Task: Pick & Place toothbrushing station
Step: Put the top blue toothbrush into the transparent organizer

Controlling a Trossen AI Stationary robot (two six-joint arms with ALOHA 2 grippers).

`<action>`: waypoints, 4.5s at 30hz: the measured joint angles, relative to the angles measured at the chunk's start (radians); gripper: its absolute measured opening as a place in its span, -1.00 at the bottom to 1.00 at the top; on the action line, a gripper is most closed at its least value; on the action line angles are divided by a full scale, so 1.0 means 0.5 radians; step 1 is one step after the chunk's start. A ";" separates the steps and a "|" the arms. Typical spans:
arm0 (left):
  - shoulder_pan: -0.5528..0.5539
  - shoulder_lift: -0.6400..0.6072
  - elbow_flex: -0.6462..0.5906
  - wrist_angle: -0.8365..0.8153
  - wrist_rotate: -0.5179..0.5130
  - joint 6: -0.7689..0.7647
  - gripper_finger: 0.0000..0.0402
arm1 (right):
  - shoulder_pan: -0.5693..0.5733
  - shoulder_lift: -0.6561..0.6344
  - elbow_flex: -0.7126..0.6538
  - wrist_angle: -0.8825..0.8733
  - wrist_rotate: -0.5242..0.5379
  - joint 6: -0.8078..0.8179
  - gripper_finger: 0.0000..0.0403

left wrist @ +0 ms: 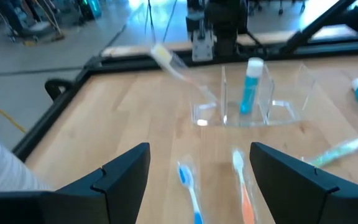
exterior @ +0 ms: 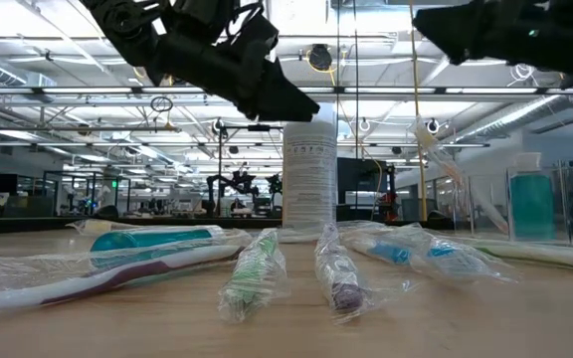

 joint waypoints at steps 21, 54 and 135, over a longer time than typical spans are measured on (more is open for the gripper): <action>0.008 0.064 -0.001 -0.322 -0.003 -0.213 0.38 | -0.161 0.559 0.107 0.443 0.285 0.315 -0.33; 0.008 0.460 0.000 -0.386 0.041 -0.534 -0.17 | 0.459 0.661 0.234 0.036 0.291 0.691 -0.33; -0.409 0.062 0.001 0.684 -0.944 -0.310 -0.46 | 0.390 1.028 0.232 0.930 0.327 0.403 -0.95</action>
